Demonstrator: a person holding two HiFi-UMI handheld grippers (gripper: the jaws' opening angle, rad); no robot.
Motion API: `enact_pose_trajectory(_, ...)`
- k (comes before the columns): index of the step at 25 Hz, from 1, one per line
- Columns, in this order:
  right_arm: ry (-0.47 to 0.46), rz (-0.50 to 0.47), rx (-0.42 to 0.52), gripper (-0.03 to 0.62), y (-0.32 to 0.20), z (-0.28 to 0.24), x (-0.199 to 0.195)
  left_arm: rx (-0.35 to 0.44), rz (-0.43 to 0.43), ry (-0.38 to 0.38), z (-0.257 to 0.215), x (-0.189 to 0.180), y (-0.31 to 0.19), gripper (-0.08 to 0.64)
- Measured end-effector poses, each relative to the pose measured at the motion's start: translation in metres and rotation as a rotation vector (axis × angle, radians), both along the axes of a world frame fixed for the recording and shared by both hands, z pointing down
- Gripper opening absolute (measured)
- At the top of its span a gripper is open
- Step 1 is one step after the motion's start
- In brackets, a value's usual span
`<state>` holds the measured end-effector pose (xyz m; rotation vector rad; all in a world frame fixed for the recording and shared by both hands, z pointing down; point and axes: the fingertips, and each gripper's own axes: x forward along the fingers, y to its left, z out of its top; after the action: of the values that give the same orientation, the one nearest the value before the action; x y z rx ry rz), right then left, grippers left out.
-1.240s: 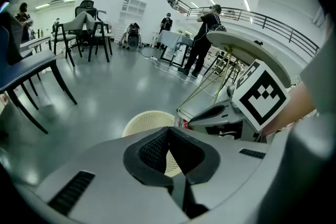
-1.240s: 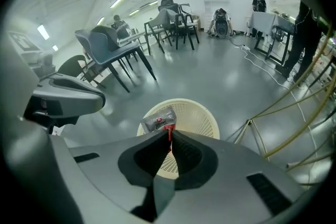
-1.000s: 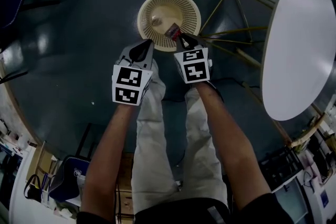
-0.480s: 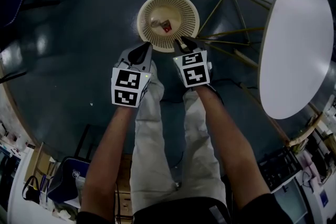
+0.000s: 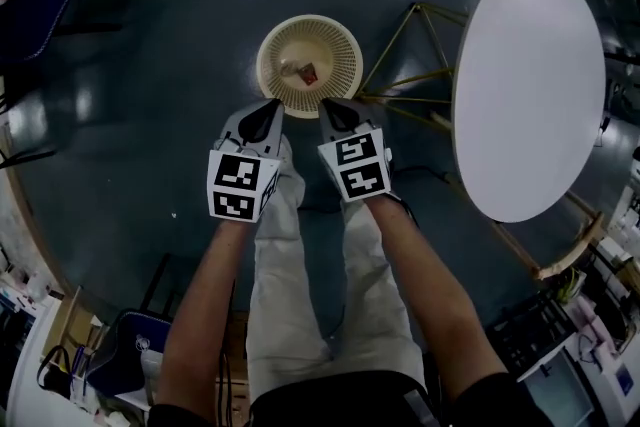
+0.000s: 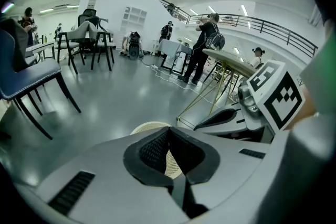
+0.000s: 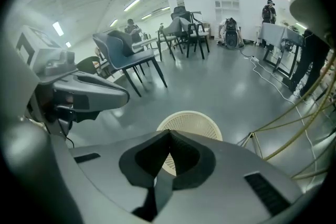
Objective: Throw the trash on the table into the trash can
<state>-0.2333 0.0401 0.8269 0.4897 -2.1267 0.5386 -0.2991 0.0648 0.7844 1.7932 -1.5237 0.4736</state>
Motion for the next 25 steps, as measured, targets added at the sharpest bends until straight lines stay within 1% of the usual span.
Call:
enact_pose_trajectory(2, -0.023, 0.002, 0.008, 0.018, -0.001, -0.021, 0.003, 0.013, -0.007, 0.003, -0.016, 0.006, 0.0, 0.015)
enact_pose_trajectory(6, -0.06, 0.018, 0.02, 0.018, -0.002, -0.058, 0.012, 0.019, 0.007, 0.004, -0.043, 0.019, 0.003, 0.015)
enact_pose_trajectory(9, -0.071, 0.019, 0.041, 0.018, -0.003, -0.087, 0.018, 0.023, 0.027, -0.012, -0.063, 0.025, 0.004, 0.015)
enact_pose_trajectory(12, -0.086, 0.022, 0.043, 0.018, -0.002, -0.118, 0.023, 0.028, 0.031, -0.023, -0.086, 0.028, 0.004, 0.015)
enact_pose_trajectory(18, -0.138, 0.025, 0.082, 0.018, -0.013, -0.186, 0.03, 0.056, 0.037, -0.043, -0.145, 0.036, -0.003, 0.015)
enact_pose_trajectory(25, -0.211, 0.051, 0.101, 0.018, -0.02, -0.273, 0.051, 0.108, 0.018, -0.051, -0.223, 0.057, -0.013, 0.015)
